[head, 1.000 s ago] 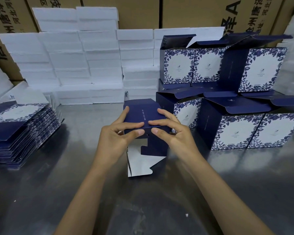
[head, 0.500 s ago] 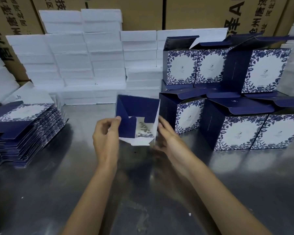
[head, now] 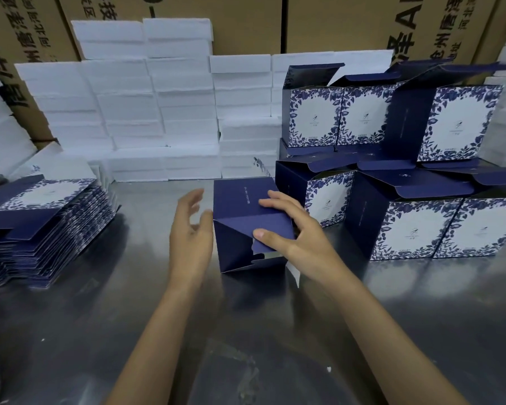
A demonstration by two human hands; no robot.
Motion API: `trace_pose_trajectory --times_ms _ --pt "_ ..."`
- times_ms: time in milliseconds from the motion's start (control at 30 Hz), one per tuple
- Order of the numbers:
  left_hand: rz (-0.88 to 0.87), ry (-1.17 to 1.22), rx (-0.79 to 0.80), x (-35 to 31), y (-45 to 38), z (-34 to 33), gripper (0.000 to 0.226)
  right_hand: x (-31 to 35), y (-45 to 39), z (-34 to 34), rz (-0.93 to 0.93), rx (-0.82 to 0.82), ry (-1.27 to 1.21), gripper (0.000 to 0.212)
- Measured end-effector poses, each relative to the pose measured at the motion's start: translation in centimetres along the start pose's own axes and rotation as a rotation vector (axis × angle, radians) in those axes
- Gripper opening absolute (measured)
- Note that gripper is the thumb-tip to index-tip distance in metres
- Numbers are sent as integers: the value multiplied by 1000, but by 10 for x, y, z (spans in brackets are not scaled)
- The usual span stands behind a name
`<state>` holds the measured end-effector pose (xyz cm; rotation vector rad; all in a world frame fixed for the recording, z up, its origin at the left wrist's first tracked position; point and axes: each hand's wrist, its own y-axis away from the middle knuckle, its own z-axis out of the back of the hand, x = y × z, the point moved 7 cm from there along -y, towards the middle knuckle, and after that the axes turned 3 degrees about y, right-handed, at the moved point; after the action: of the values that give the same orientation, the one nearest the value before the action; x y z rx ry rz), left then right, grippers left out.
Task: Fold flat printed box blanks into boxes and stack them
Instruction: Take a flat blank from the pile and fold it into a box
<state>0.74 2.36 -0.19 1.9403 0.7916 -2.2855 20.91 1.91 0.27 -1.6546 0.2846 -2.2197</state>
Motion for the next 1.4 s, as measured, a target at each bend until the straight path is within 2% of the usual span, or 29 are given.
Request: trace_pose_trajectory --times_ms 67,133,233,333,533,700,833,933,1033,1233,1400 --pt "-145 60 127 -21 7 -11 23 3 0 0 9 -10 -12 44" --pt "-228 3 238 -30 15 -21 14 5 0 3 18 -23 -25 44" --pt "-301 -155 305 -33 18 -26 22 4 1 9 21 3 -29 42" --pt "-278 -135 370 -30 12 -24 27 2 1 16 0 33 -104 37" --pt "-325 -139 257 -30 11 -23 23 1 -2 15 21 -52 -87 27" --pt "-328 -123 293 -31 12 -25 24 -2 0 12 12 -80 -127 21" --pt "-300 -99 260 -31 13 -27 21 1 0 10 32 -136 -142 18" --pt "-267 -116 335 -30 10 -25 25 2 0 12 22 -118 -132 18" --pt "-247 -117 433 -29 7 -22 25 2 2 14 23 -70 -106 21" --pt "-255 -109 424 -30 9 -22 25 3 1 16 20 -84 -81 26" --pt "-307 -24 385 -35 16 -27 32 -10 2 21 -70 -70 -159 56"
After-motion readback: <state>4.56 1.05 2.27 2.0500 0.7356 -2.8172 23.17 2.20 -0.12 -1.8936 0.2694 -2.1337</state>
